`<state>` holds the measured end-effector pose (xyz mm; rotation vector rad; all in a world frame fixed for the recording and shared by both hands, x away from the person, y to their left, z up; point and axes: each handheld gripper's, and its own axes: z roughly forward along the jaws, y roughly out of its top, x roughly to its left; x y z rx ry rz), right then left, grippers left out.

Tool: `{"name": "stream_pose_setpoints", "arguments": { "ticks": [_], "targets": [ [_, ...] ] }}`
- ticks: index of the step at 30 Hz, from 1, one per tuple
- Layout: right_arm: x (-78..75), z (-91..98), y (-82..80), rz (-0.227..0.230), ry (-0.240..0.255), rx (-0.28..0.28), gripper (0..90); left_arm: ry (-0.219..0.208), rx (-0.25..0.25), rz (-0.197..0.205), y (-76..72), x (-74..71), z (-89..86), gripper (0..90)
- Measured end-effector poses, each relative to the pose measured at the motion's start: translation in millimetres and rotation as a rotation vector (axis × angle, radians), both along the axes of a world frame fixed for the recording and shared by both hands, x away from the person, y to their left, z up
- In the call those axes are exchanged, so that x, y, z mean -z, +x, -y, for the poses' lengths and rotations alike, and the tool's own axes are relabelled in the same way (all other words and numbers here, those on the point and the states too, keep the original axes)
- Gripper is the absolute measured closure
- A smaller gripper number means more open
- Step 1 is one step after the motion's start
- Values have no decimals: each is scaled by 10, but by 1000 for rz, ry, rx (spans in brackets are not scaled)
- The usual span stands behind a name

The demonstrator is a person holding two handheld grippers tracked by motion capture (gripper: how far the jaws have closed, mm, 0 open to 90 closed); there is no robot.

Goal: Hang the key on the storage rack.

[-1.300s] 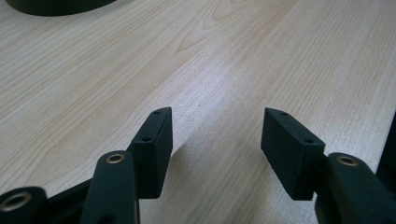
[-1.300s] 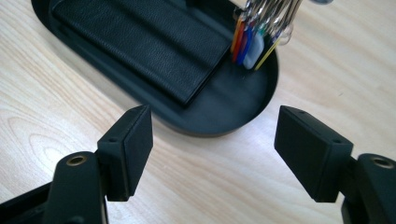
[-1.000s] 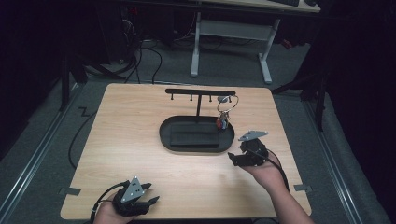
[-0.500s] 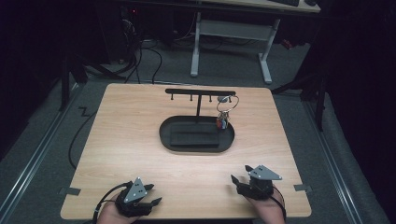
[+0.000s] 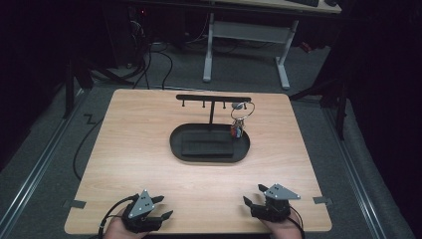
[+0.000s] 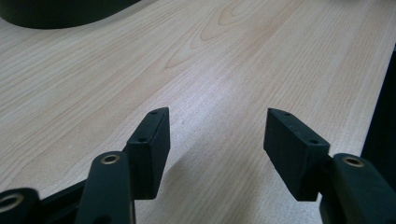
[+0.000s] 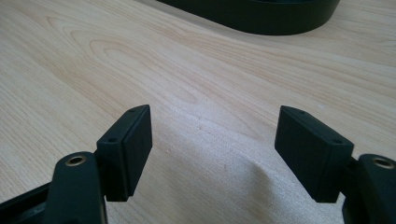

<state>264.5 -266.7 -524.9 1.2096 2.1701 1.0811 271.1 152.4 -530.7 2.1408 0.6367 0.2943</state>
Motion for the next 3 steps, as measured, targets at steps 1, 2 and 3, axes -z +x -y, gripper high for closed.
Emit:
{"name": "stream_pose_setpoints", "arguments": {
  "ticks": [1, 2, 3],
  "targets": [
    [-2, 2, -1, -1, 4, 5, 277, -3, -1, 0, 6, 4, -1, 415],
    [-3, 8, 2, 2, 5, 9, 277, -2, -4, 1, 13, 1, -9, 415],
    [-3, 8, 2, 2, 5, 9, 277, -2, -4, 1, 13, 1, -9, 416]
  ]
}}
